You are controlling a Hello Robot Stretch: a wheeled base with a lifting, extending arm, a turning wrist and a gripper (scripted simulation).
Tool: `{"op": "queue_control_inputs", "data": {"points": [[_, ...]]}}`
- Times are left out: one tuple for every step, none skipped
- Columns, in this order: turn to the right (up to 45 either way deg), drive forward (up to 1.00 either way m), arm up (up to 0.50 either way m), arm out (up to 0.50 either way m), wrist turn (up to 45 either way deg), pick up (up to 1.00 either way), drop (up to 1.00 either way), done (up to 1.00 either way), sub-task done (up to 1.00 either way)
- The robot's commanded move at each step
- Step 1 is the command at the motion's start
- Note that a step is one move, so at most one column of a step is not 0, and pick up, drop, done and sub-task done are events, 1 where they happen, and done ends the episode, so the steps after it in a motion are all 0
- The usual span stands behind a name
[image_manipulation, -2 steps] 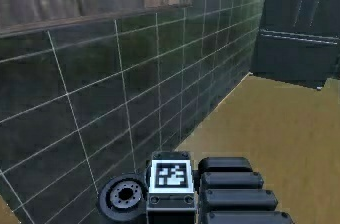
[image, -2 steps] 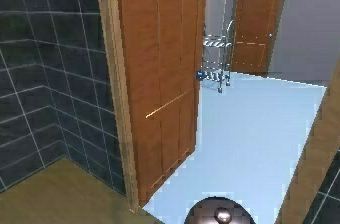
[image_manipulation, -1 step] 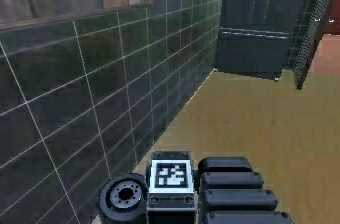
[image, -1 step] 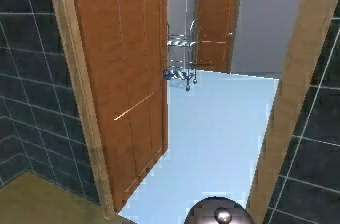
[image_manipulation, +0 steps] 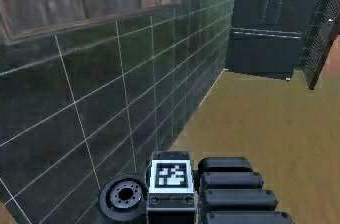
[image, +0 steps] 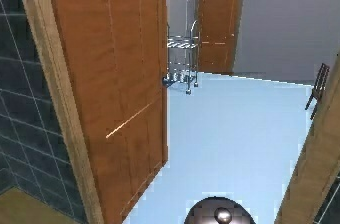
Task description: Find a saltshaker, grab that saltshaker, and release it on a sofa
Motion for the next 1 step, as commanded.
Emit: {"op": "queue_control_inputs", "data": {"points": [[21.0, 0.00, 0.00, 0.00, 0.0, 0.00, 0.00, 0.00, 0.00]]}}
